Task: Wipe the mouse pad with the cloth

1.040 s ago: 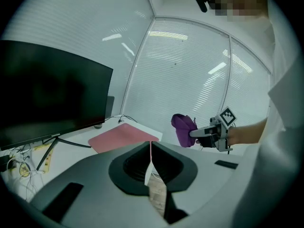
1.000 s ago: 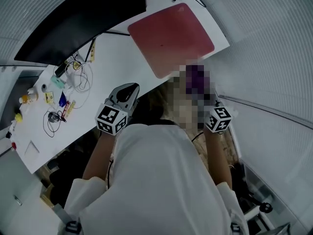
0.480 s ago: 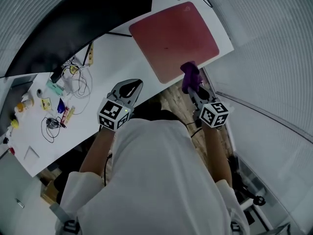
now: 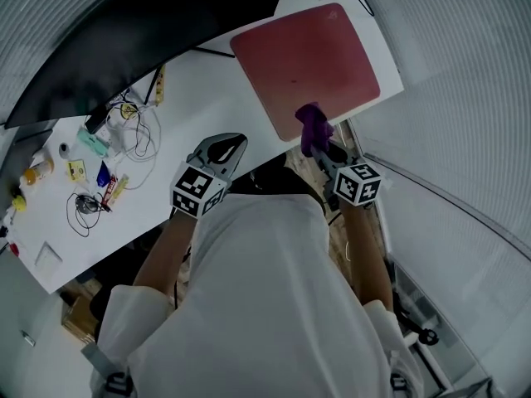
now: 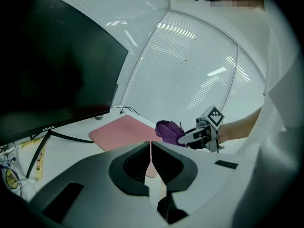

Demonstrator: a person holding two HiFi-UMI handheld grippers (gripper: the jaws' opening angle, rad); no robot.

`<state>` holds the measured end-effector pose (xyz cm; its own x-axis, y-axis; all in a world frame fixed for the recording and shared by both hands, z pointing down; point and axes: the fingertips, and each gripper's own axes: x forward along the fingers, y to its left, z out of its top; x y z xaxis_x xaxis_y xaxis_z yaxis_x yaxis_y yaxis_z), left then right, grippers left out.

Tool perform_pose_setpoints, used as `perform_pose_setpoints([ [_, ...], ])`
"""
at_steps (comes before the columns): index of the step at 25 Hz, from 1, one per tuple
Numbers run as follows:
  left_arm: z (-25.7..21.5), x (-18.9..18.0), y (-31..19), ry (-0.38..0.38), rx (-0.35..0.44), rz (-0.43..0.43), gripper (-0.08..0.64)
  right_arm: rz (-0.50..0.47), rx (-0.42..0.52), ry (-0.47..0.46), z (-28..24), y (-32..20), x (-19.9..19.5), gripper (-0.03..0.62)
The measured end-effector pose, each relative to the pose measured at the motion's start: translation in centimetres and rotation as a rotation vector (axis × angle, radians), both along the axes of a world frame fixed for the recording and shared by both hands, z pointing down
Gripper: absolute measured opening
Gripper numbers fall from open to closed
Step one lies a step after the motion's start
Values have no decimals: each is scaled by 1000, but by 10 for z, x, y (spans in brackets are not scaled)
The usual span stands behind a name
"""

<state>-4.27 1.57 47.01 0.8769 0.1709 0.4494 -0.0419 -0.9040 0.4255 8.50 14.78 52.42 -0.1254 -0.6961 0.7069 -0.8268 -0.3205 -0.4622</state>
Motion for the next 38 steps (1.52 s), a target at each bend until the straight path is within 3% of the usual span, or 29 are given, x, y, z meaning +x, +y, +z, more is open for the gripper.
perform_pose_setpoints([
  [20, 30, 7, 31, -67, -61, -178, 23, -345, -129, -88, 87, -12, -21, 101],
  [38, 55, 16, 41, -152, -78, -295, 23, -499, -218, -171, 156, -21, -37, 101],
])
